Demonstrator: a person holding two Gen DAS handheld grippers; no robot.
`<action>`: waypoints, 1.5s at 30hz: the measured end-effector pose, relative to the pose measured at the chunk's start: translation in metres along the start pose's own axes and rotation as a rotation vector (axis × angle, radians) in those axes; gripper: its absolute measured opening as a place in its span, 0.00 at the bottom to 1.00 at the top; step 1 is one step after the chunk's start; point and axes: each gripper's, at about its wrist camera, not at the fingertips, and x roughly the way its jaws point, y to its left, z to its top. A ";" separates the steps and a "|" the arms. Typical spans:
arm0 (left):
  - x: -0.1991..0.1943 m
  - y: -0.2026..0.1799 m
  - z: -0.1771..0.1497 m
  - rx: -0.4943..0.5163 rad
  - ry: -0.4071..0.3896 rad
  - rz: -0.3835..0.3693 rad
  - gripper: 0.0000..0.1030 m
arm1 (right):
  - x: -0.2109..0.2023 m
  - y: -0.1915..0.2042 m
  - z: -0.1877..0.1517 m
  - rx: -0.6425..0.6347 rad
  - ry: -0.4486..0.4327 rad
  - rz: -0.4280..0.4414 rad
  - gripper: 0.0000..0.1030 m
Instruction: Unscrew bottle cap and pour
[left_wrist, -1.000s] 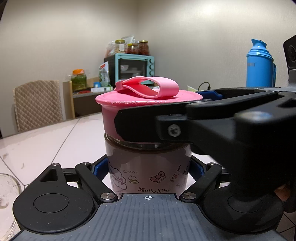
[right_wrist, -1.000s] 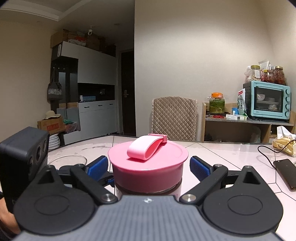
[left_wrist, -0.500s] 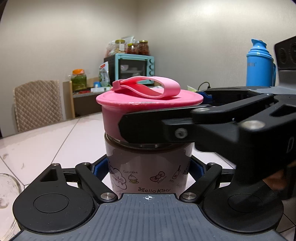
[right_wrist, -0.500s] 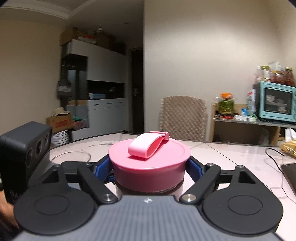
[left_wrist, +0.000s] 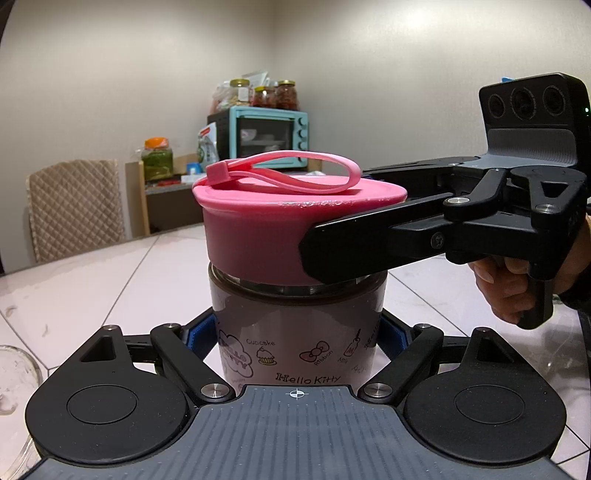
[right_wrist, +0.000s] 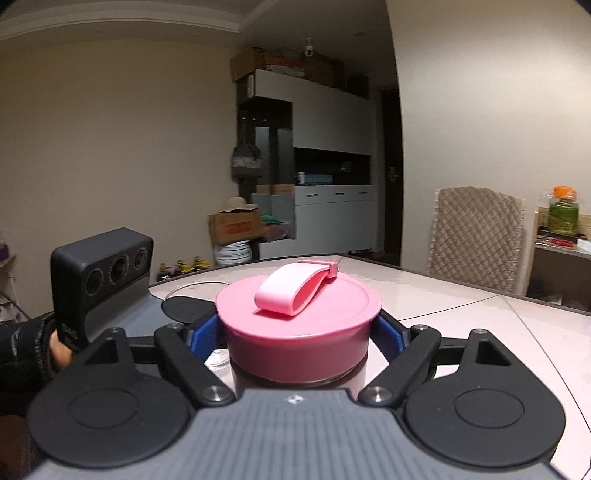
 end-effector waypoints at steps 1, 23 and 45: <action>0.000 0.000 0.000 0.000 0.000 0.000 0.87 | 0.000 0.001 0.002 0.002 0.002 -0.004 0.83; -0.002 -0.003 0.001 0.000 0.000 0.000 0.87 | -0.011 0.056 -0.004 0.120 -0.058 -0.378 0.98; -0.002 -0.002 0.001 0.000 0.000 0.000 0.87 | 0.020 0.074 -0.005 0.062 -0.030 -0.492 0.96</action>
